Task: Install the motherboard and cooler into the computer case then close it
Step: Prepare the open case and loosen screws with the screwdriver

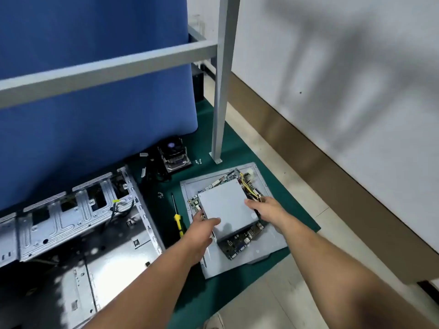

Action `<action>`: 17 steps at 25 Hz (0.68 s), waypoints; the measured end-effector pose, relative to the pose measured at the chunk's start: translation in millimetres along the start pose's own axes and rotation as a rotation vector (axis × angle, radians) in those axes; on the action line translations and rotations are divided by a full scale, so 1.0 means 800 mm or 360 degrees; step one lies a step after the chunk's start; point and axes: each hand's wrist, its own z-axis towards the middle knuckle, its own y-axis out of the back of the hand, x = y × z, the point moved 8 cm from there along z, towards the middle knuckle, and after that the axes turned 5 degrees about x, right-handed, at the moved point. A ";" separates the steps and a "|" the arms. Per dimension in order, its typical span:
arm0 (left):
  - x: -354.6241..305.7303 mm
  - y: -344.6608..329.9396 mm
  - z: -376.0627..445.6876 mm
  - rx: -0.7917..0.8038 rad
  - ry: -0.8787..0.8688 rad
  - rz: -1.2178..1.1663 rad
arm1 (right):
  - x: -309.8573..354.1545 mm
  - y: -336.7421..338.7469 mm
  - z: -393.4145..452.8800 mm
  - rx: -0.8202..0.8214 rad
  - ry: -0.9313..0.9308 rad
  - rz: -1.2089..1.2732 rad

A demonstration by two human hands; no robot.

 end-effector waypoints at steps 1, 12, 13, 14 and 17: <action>0.000 -0.001 0.011 -0.0040 0.0004 -0.0051 | 0.001 -0.006 0.007 -0.0008 0.0008 0.0024; 0.018 -0.005 0.047 -0.0118 0.0127 -0.0215 | -0.005 -0.030 0.031 -0.0022 0.0108 0.0279; 0.017 -0.003 0.046 -0.0109 0.0107 -0.0208 | -0.006 -0.030 0.030 -0.0028 0.0136 0.0298; 0.013 -0.001 0.043 -0.0091 0.0070 -0.0207 | -0.004 -0.029 0.026 -0.0046 0.0181 0.0313; -0.007 0.006 0.022 -0.0046 -0.0068 -0.0188 | 0.020 -0.024 0.002 -0.0116 0.0338 0.0371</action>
